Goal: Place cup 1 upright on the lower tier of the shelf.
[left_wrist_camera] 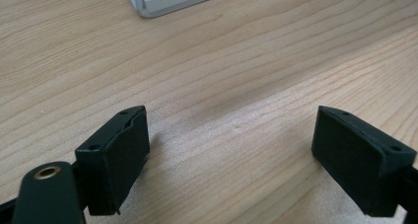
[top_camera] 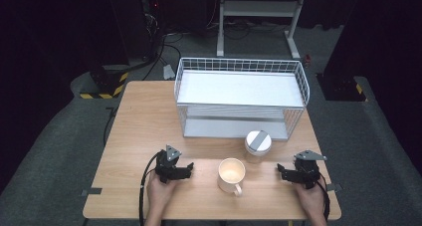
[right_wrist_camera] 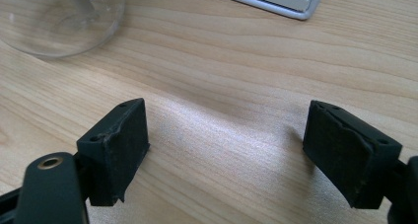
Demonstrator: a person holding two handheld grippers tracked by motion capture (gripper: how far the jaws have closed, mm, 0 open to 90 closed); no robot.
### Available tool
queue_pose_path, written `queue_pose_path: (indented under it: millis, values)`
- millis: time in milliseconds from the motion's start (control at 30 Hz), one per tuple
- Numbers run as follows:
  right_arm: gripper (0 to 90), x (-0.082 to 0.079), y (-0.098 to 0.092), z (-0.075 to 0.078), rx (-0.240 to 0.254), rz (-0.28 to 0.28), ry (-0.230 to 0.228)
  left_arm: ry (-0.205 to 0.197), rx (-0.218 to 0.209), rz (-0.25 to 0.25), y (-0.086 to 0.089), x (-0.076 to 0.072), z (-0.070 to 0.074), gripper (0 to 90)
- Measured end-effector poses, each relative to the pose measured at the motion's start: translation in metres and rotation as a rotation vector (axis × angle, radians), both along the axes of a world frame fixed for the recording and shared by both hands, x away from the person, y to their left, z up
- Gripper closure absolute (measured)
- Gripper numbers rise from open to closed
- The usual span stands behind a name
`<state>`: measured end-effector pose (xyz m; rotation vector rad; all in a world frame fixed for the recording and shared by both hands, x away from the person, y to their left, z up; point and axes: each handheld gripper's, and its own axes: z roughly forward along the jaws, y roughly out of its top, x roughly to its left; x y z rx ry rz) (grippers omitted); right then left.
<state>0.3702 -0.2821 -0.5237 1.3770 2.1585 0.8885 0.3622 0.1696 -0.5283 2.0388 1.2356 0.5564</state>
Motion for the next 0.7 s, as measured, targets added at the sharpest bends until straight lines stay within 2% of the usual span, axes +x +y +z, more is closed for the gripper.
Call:
queue_pose_path:
  millis: [567, 700]
  values:
    - [16.9, 0.0, 0.0002, 0.0001, 0.002, -0.005, 0.001, 0.003, 0.0, 0.002, 0.0002, 0.0, 0.0002, 15.2]
    - [14.6, -0.0004, -0.0004, 0.0, 0.001, 0.011, 0.006, 0.006, 0.001, 0.006, 0.0004, -0.0001, 0.0004, 15.3]
